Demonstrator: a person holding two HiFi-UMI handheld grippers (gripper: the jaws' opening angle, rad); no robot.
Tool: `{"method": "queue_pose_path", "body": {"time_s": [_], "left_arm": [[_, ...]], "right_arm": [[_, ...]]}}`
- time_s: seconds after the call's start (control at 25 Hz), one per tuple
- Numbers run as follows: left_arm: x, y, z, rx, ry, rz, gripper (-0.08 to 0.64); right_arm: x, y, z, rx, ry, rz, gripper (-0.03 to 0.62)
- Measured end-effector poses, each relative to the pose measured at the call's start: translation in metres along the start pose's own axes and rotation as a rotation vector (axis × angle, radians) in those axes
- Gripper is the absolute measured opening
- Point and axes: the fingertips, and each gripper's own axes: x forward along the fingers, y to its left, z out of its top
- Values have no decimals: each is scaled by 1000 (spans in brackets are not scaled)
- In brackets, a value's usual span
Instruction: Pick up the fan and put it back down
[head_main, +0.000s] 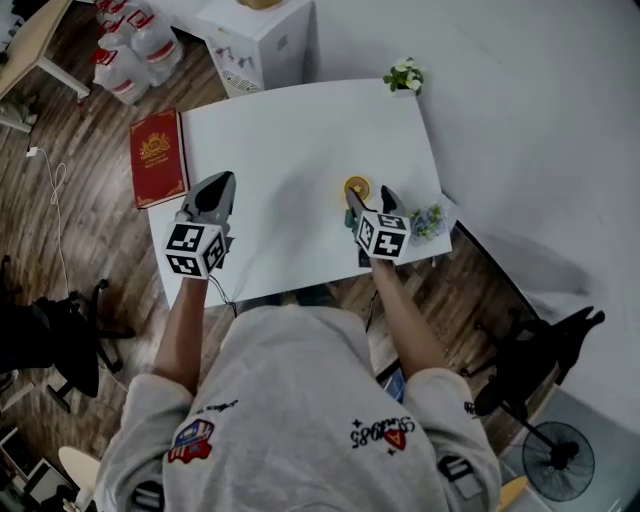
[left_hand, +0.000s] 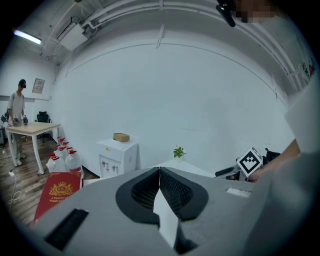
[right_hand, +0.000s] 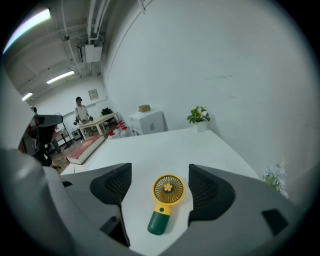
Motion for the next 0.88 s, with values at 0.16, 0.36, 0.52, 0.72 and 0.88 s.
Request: {"method": "queue_pose_path", "body": {"time_s": [0.16,0.36,0.52,0.72,0.88], "left_arm": [[-5,16,-10,-19,14,16,5],[-11,29,-18,-35,26,30,5],[-15,37,-24,-42,35,41,5],[-23,51,-28,-52,37,63,5],[-28,57,-31,-56,39,81,5]], "right_arm": [[17,-2,-36,41,105,-10,347],[26,-4,-59,82,183,-36,345],[36,-6,-77,93,247,-49,347],[51,-7,-92,108,308,-75,339],[57,-9,-100,95,342,-92,319]]}}
